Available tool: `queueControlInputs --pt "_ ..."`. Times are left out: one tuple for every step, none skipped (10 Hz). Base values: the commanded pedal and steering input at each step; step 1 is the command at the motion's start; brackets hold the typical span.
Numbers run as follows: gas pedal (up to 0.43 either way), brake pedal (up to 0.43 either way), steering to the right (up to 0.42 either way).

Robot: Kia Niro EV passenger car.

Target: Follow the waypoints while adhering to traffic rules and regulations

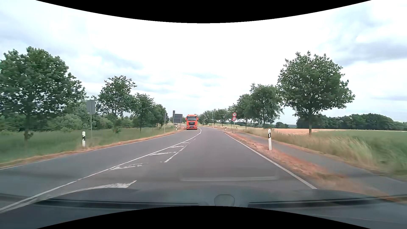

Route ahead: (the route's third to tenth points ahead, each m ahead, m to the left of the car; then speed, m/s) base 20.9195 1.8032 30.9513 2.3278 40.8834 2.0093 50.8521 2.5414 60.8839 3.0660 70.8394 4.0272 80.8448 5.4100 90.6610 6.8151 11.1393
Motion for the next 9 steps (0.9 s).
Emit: queueControlInputs --pt "0.429 0.0 0.04" --pt "0.429 0.0 0.03" --pt "0.429 0.0 0.022" --pt "0.429 0.0 0.012" --pt "0.429 0.0 0.005" --pt "0.429 0.0 0.001" --pt "0.429 0.0 -0.004" --pt "0.429 0.0 -0.008" --pt "0.429 0.0 -0.008"
